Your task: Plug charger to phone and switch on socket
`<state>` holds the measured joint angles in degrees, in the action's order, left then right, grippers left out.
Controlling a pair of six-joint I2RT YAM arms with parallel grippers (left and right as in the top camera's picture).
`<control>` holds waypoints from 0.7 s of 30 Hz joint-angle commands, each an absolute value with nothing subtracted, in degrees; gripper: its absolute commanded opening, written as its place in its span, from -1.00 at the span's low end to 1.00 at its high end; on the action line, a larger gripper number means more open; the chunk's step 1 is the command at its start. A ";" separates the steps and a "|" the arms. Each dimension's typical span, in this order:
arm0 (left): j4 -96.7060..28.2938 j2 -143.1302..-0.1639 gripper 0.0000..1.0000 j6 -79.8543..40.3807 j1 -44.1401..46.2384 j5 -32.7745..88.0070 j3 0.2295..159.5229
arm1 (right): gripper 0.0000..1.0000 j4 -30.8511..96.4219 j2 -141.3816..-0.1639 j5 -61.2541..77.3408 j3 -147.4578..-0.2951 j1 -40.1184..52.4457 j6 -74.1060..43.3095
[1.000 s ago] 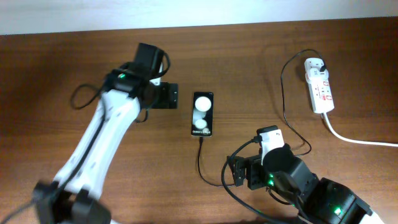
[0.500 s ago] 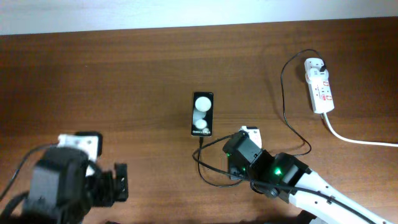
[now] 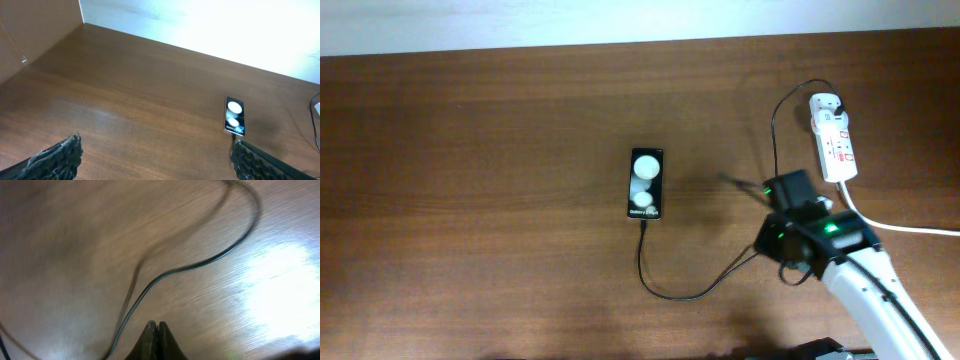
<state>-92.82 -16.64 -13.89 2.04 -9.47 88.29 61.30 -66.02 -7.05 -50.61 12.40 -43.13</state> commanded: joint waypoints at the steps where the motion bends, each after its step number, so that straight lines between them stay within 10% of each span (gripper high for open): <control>1: -92.68 -15.40 0.98 -13.80 1.69 -9.74 88.33 | -0.92 61.63 -66.37 -7.53 -56.27 4.27 -41.95; 14: -92.62 -6.17 0.98 -13.80 -1.80 -9.74 88.40 | -0.92 71.16 -115.98 -3.84 -108.25 -19.84 -34.24; 21: -92.27 -5.28 0.99 -13.80 -1.23 -9.72 88.40 | -0.92 60.84 -123.81 -3.42 -111.87 -20.38 -32.77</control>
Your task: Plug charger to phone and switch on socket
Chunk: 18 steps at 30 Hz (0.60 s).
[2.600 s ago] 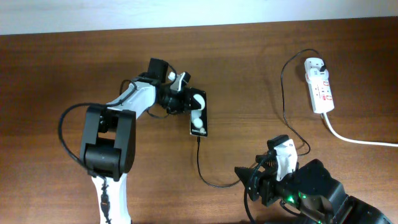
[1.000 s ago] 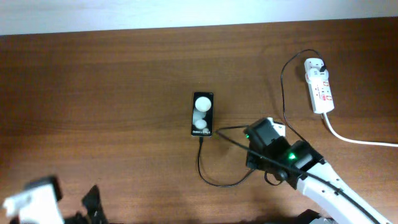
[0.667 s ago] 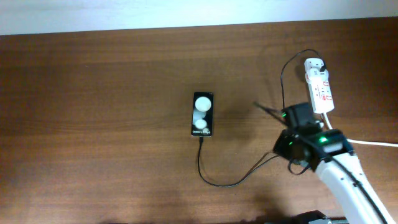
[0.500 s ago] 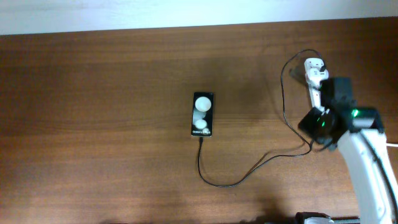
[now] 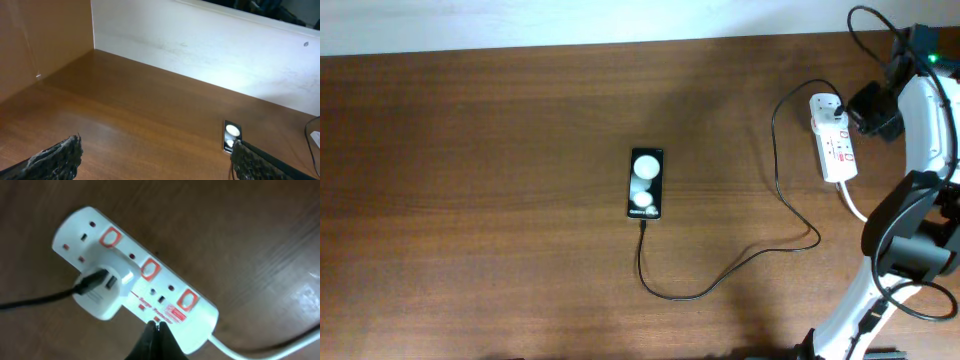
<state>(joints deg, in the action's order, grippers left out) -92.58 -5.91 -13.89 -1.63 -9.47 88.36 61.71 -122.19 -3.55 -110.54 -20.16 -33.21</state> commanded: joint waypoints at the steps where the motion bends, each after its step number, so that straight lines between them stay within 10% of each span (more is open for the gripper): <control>1: -92.25 -4.71 0.98 -13.82 -0.56 -9.72 88.38 | -0.92 60.01 -124.64 -3.44 -111.87 -20.38 -32.77; 18: -93.65 -0.40 0.98 -13.80 -0.38 -9.74 89.73 | -0.92 53.65 -138.23 4.49 -111.85 -19.70 -32.73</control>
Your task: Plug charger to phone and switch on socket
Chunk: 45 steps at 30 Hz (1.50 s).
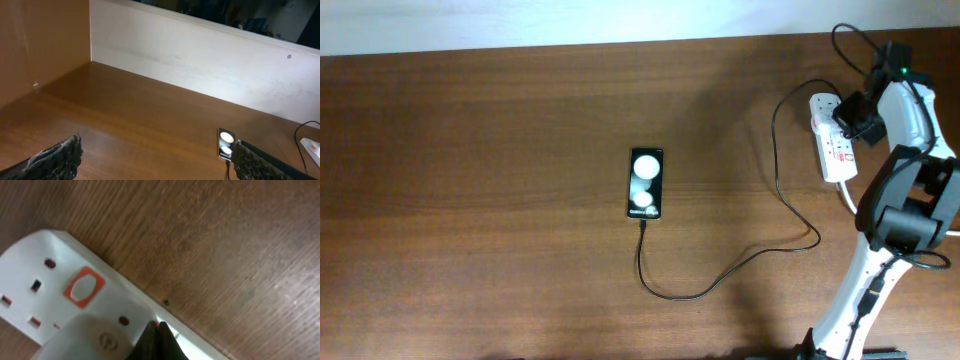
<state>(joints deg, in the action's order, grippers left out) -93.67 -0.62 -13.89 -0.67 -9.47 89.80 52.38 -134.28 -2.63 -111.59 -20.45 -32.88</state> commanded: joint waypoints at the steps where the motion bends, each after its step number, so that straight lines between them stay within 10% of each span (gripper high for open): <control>1: -93.65 -0.40 0.98 -13.80 -0.38 -9.72 89.73 | -0.92 54.15 -138.93 6.39 -111.85 -19.29 -31.70; 19: -93.76 -0.40 0.98 -13.80 -0.38 -9.72 89.73 | -0.92 66.32 -142.06 4.49 -120.33 -18.79 -29.26; 38: -96.68 -0.40 0.98 -13.80 -0.43 -9.72 89.73 | -0.92 97.34 -86.87 -1.45 -121.34 -15.33 -28.69; 41: -96.68 -0.40 0.98 -13.80 -0.43 -9.74 89.73 | -0.66 97.34 -82.13 0.38 -121.30 -15.33 -28.56; 42: -96.68 -0.40 0.98 -13.80 -0.43 -9.74 89.73 | 0.97 97.34 -79.75 6.79 -121.23 -15.33 -18.92; 45: -96.68 -0.43 0.98 -13.80 -0.43 -9.74 89.73 | 0.97 97.32 -75.99 10.41 -121.03 -15.33 -14.57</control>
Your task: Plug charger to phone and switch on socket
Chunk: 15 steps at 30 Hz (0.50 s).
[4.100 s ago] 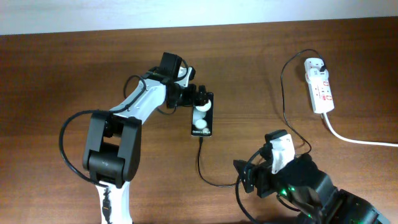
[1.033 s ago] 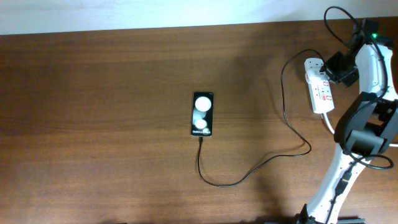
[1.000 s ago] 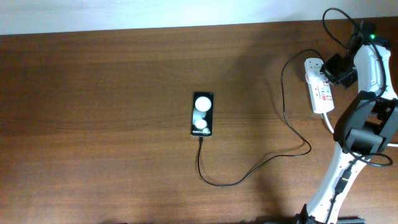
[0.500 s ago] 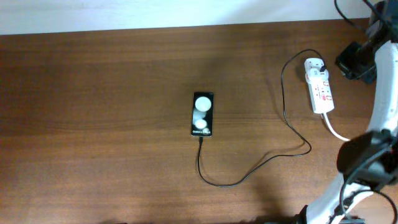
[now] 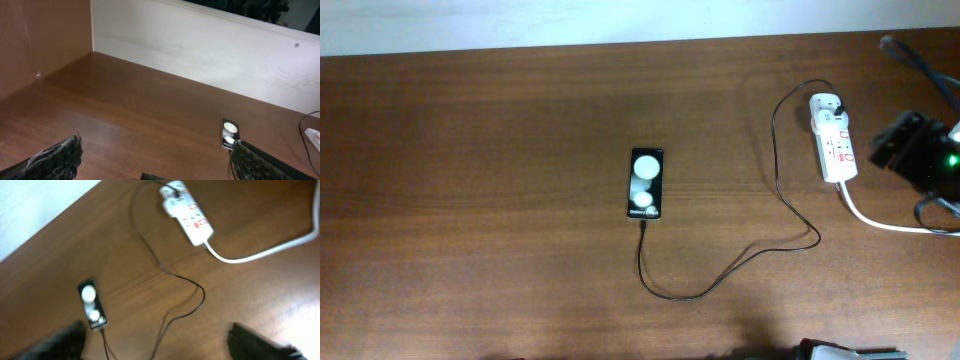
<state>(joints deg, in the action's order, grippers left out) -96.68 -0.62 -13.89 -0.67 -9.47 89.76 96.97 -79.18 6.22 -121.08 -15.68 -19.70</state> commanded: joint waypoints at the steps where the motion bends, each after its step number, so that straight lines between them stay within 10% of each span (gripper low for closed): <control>1: -96.68 -0.43 0.98 -13.80 -0.43 -9.74 89.73 | 0.97 97.30 -75.20 10.35 -121.03 -15.35 -14.59; 15: -96.68 -0.43 0.98 -13.80 -0.43 -9.74 89.73 | 0.98 86.28 -56.75 10.74 -105.56 -14.44 -1.89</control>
